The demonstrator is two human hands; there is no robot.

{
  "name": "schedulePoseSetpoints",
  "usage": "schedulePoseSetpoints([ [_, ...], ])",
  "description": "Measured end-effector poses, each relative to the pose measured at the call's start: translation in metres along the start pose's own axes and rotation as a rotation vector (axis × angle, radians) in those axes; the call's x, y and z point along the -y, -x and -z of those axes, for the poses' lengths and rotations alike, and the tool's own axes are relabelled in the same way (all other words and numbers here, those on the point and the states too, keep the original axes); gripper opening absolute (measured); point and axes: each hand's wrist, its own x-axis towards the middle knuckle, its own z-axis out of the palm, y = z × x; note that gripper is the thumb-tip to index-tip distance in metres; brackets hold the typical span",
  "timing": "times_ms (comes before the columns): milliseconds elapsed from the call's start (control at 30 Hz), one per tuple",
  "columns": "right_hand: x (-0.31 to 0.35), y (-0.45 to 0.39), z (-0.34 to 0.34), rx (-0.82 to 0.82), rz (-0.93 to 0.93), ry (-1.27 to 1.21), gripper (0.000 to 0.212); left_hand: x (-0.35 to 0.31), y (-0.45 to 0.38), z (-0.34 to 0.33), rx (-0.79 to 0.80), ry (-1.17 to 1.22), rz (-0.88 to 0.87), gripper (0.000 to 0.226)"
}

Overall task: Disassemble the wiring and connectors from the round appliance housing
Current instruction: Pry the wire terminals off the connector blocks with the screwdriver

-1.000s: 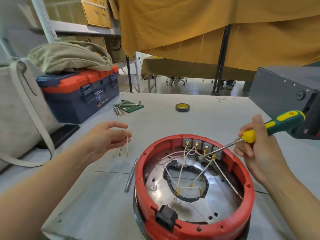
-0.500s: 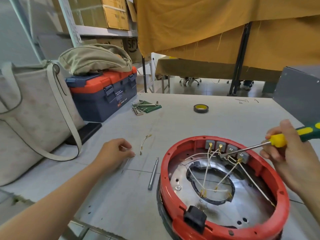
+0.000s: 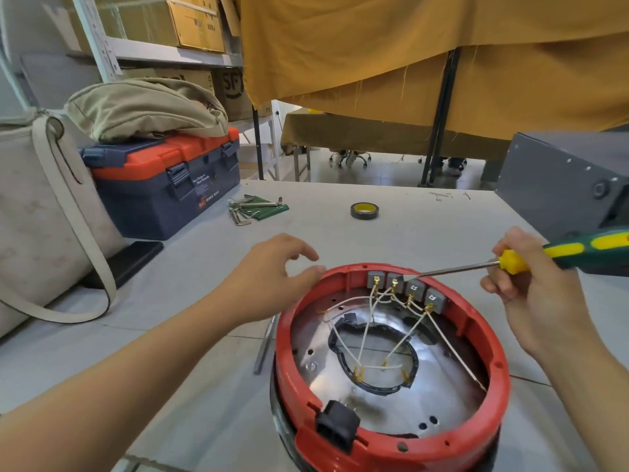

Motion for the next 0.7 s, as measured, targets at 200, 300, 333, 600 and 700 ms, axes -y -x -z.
schedulePoseSetpoints([
  [200,0.003,-0.002,0.005,-0.04,0.063,0.06,0.042,-0.056,-0.012,-0.034,0.303,-0.241,-0.036,0.086],
  [300,0.004,-0.003,0.005,-0.014,0.109,0.102,0.035,-0.064,-0.015,-0.052,0.366,-0.342,-0.03,0.097],
  [333,0.004,-0.003,0.005,-0.009,0.124,0.119,0.032,-0.062,-0.015,-0.056,0.365,-0.357,-0.053,0.097],
  [600,0.008,-0.001,0.003,0.022,0.25,0.222,0.032,-0.043,-0.023,-0.056,0.415,-0.163,-0.27,0.089],
  [700,0.014,0.0,0.002,0.015,0.284,0.194,0.033,-0.046,-0.028,-0.052,0.446,-0.111,-0.328,0.083],
])
